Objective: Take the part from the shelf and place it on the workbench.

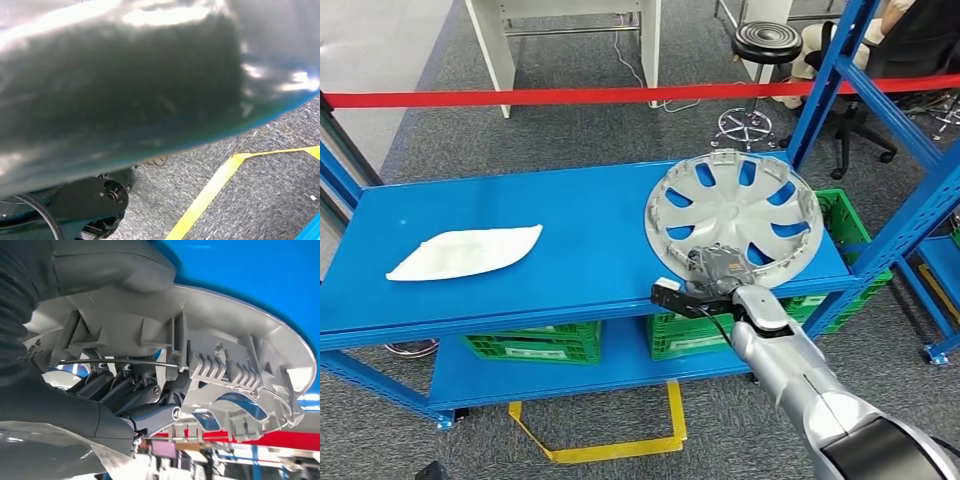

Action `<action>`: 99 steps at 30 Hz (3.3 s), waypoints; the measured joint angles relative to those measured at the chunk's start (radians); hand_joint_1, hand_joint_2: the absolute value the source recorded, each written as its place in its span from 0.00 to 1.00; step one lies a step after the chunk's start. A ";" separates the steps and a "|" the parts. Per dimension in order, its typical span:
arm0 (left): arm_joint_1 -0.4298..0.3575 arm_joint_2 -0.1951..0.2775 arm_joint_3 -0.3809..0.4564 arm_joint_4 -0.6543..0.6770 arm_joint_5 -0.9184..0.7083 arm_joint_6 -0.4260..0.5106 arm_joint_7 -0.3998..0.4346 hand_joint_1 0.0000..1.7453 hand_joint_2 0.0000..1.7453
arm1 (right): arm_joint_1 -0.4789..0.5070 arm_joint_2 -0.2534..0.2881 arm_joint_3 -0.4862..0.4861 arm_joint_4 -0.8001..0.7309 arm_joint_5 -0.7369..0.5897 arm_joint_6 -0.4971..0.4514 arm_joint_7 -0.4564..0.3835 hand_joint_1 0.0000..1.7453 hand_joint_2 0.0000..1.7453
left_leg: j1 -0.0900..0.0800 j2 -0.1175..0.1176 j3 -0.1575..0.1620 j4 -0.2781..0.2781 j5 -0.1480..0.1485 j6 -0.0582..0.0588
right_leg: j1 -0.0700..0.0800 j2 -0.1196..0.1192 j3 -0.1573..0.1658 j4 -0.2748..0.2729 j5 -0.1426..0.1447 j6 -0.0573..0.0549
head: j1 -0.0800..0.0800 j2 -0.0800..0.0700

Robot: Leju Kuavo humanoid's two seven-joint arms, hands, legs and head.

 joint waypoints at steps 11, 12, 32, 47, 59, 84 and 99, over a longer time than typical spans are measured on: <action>0.004 -0.009 0.002 0.000 0.000 0.005 0.000 0.00 0.00 | 0.044 -0.001 0.078 -0.067 0.158 -0.164 0.074 1.00 1.00 | 0.000 0.000 -0.010 0.000 0.002 0.000 | 0.000 0.000 -0.004 0.001 0.001 0.000 | 0.000 0.000; 0.006 -0.010 0.002 0.000 0.000 0.007 0.000 0.00 0.00 | 0.053 -0.001 0.084 -0.075 0.176 -0.187 0.083 1.00 1.00 | 0.000 0.000 -0.011 0.000 0.002 0.000 | 0.000 0.000 -0.005 0.001 0.001 0.000 | 0.000 0.000; 0.026 -0.020 -0.008 0.000 -0.042 0.037 -0.091 0.00 1.00 | 0.328 -0.003 0.053 -0.482 0.390 -0.398 0.007 1.00 1.00 | 0.000 0.000 -0.020 0.000 0.002 0.000 | 0.000 -0.001 -0.014 0.001 0.001 0.000 | 0.000 0.000; 0.027 -0.028 -0.041 0.000 -0.067 0.060 -0.062 0.00 1.00 | 0.529 -0.004 -0.012 -0.788 0.289 -0.400 -0.146 1.00 1.00 | -0.002 -0.001 -0.021 0.003 0.001 0.002 | -0.001 -0.001 -0.015 -0.001 0.001 0.001 | 0.000 0.000; 0.029 -0.033 -0.049 0.000 -0.076 0.042 -0.051 0.00 1.00 | 0.576 0.010 -0.047 -0.846 0.281 -0.404 -0.171 1.00 1.00 | 0.005 0.002 -0.011 -0.032 0.016 0.030 | -0.013 0.000 -0.167 0.261 -0.097 0.029 | 0.008 0.000; 0.040 -0.029 -0.074 0.007 -0.118 -0.018 0.002 0.00 1.00 | 0.704 0.044 -0.090 -0.933 0.151 -0.406 -0.310 1.00 1.00 | -0.011 0.001 0.043 -0.016 -0.041 0.021 | 0.000 -0.003 -0.148 0.039 0.094 -0.001 | 0.011 0.000; 0.047 -0.026 -0.090 0.007 -0.148 -0.044 -0.011 0.00 1.00 | 0.812 0.051 -0.132 -1.011 0.168 -0.408 -0.323 1.00 1.00 | -0.011 0.006 -0.102 0.002 0.083 0.001 | 0.003 -0.001 0.024 -0.012 -0.027 -0.013 | 0.014 0.000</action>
